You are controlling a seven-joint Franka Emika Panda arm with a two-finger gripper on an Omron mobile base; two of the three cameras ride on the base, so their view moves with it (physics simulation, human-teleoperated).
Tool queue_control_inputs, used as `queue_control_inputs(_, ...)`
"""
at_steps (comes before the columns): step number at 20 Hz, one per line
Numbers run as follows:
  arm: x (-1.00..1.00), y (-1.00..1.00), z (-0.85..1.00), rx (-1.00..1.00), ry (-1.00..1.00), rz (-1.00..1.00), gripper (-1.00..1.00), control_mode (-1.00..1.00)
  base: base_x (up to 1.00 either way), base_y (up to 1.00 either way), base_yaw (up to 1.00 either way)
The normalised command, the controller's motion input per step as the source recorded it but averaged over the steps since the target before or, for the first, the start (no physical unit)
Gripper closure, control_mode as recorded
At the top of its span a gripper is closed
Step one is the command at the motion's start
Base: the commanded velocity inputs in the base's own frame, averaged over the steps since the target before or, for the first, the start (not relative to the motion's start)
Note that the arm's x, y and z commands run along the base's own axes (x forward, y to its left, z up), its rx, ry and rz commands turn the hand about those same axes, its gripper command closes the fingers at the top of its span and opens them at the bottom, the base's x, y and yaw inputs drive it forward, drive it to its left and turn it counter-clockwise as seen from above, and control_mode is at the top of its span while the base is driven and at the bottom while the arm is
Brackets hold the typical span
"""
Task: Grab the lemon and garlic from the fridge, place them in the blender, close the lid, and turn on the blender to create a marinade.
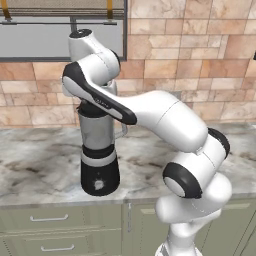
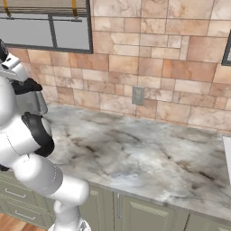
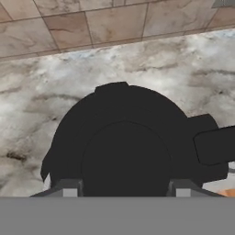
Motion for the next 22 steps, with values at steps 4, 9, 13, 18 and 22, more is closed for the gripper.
queue_control_inputs(4, 0.00, 0.08, -0.02, 0.00, 0.08, 0.00, 1.00, -1.00, 0.00, 0.00, 0.00)
queue_control_inputs(9, 0.00, 0.01, 0.05, 0.00, 0.07, 0.00, 1.00, -1.00, 0.00, 0.00, 0.00)
queue_control_inputs(13, 0.00, 0.10, 0.07, 0.00, 0.00, 0.00, -1.00, -1.00, 0.00, 0.00, 0.00)
queue_control_inputs(18, 0.00, 0.00, 0.06, 0.00, 0.00, 0.00, -1.00, -1.00, 0.00, 0.00, 0.00)
queue_control_inputs(22, 0.00, -0.04, 0.00, 0.00, -0.03, 0.00, -1.00, -1.00, 0.00, 0.00, 0.00)
